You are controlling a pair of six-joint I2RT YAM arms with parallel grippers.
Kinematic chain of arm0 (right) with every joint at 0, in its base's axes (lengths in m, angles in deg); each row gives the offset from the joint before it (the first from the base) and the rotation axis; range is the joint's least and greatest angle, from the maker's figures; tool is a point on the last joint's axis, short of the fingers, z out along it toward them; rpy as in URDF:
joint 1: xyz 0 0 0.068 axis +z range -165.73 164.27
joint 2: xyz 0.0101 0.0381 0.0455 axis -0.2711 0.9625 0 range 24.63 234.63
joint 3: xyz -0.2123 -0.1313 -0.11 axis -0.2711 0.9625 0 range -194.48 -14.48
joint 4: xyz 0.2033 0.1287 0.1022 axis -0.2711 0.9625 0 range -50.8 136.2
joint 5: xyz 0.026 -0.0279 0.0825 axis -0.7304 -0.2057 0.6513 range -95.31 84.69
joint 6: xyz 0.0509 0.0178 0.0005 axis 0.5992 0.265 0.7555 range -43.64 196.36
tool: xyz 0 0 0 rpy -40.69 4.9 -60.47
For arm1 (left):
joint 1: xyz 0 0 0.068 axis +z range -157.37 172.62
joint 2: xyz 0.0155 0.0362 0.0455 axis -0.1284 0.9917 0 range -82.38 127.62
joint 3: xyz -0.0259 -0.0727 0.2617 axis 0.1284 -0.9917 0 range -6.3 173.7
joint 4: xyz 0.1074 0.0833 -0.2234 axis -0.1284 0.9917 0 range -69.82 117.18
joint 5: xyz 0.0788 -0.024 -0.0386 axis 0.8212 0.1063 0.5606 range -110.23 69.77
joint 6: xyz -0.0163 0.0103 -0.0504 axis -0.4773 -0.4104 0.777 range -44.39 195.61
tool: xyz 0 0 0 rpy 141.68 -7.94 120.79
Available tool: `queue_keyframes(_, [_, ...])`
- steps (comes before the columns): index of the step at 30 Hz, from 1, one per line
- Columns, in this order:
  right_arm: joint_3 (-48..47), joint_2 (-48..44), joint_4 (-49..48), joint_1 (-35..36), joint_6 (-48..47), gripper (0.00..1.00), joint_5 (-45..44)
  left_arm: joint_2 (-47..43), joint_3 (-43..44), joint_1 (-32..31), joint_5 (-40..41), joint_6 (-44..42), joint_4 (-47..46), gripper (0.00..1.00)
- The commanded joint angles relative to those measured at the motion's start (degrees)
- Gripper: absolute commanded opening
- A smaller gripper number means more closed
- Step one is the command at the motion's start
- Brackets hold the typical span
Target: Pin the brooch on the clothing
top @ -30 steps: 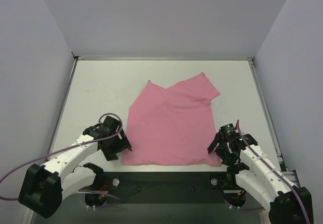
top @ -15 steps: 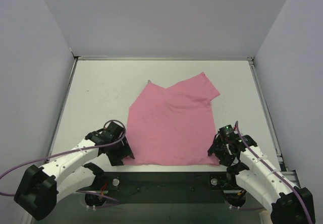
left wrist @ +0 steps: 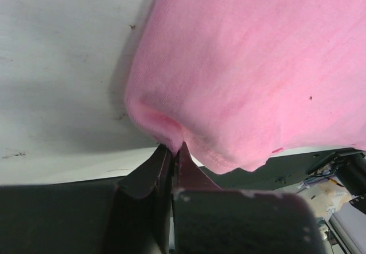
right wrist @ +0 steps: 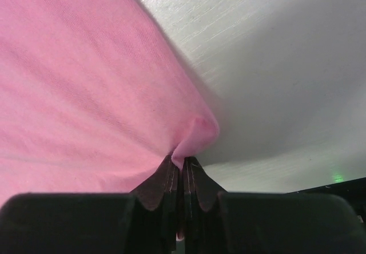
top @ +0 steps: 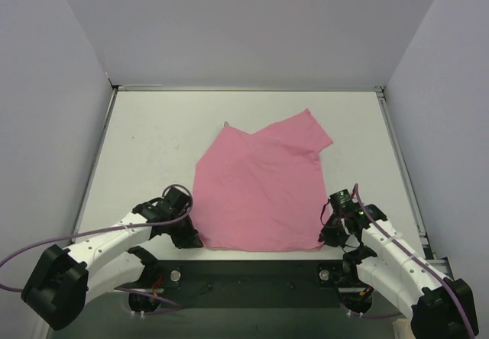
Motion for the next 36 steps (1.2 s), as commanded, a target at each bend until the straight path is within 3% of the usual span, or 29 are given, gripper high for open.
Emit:
queue_keyframes(1, [-1.2,1.9,1.9,0.9,-2.2,0.0,1.2,-0.2,-1.1,-0.2,4.1,-2.1,-1.0,0.0])
queue_keyframes(9, [-13.8,3.1,1.4,1.3,-9.2,0.0,-1.5,4.2,10.3,-0.2,7.6,-11.7,-0.8,0.0])
queue_keyframes(16, [-29.8,8.5,-2.5,1.4,-17.0,0.0,-6.9,9.1,30.1,2.1,14.9,-23.1,-1.5,0.0])
queue_keyframes(24, [-53.0,18.5,-4.8,1.1,-23.9,0.0,-7.5,15.9,59.2,13.1,7.3,-30.2,-5.2,0.0])
queue_keyframes(30, [-74.8,23.2,-4.7,1.2,-27.2,0.0,-3.2,20.6,82.6,14.3,7.4,-34.2,-2.3,0.0])
queue_keyframes(36, [-83.2,19.8,-5.6,1.2,-31.5,0.0,-3.7,18.6,91.7,14.2,7.2,-38.7,-3.1,0.0])
